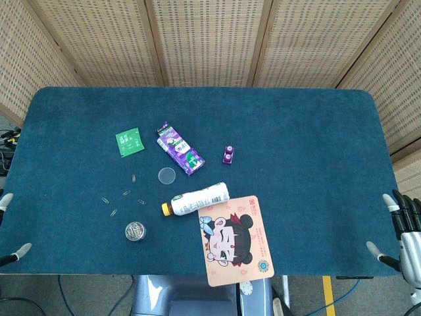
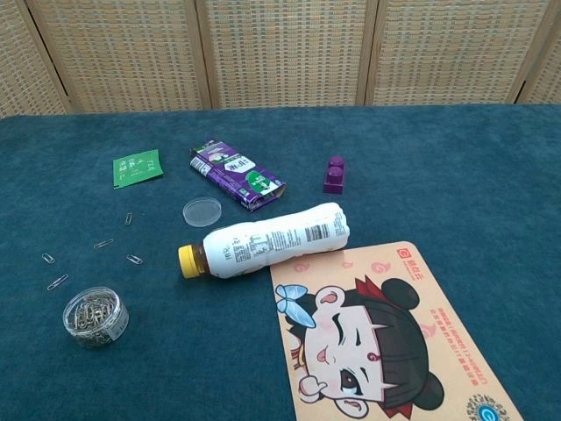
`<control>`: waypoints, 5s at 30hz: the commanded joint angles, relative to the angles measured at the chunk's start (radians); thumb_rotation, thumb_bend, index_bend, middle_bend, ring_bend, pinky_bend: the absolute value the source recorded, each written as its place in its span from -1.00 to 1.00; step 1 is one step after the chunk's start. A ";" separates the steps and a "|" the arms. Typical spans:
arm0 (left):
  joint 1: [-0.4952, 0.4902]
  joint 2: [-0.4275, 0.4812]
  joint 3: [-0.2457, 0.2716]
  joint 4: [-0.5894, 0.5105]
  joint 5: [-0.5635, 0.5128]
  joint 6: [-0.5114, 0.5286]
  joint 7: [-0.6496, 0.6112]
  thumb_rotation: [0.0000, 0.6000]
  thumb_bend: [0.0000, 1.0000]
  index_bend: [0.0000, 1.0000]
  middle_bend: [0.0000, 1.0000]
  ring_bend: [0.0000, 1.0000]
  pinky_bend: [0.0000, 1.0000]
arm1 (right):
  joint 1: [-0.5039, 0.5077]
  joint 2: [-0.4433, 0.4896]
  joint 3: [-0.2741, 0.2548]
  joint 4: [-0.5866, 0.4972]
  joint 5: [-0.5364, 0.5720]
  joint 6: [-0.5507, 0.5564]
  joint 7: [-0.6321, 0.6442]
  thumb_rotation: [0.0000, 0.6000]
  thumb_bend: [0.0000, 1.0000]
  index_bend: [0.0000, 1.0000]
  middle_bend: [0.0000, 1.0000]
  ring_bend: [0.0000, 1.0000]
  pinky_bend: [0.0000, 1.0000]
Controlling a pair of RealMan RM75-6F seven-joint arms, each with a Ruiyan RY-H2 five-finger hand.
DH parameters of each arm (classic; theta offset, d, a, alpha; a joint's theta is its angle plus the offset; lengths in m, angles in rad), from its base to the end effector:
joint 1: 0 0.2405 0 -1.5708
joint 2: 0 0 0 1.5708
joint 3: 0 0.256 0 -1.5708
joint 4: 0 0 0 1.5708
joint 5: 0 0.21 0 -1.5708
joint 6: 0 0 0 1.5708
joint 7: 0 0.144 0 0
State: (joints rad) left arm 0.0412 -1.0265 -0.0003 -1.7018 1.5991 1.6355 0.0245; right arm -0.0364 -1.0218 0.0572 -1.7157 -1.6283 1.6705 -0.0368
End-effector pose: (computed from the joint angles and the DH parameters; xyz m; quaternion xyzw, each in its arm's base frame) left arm -0.3015 0.1314 0.1877 -0.5842 -0.3670 -0.3917 0.6088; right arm -0.2887 -0.1434 0.1982 0.5768 -0.3296 0.4252 0.6147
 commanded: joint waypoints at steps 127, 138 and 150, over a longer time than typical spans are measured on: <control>-0.512 -0.306 0.104 0.215 0.084 -0.497 0.114 1.00 -0.25 0.26 -1.00 -1.00 -1.00 | 0.031 0.010 0.027 0.013 0.097 -0.072 0.081 1.00 -1.00 -0.82 -1.00 -1.00 -1.00; -0.522 -0.332 0.105 0.219 0.060 -0.541 0.121 1.00 -0.25 0.12 -1.00 -1.00 -1.00 | 0.031 0.010 0.027 0.015 0.098 -0.071 0.083 1.00 -1.00 -0.81 -1.00 -1.00 -1.00; -0.520 -0.318 0.101 0.236 0.091 -0.479 0.008 1.00 -0.69 -0.67 -1.00 -1.00 -1.00 | 0.030 0.010 0.027 0.013 0.096 -0.068 0.080 1.00 -1.00 -0.81 -1.00 -1.00 -1.00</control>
State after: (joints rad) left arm -0.4809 -1.3518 0.1030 -1.4652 1.6870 1.1467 0.0415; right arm -0.0067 -1.0120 0.0845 -1.7029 -1.5323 1.6023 0.0436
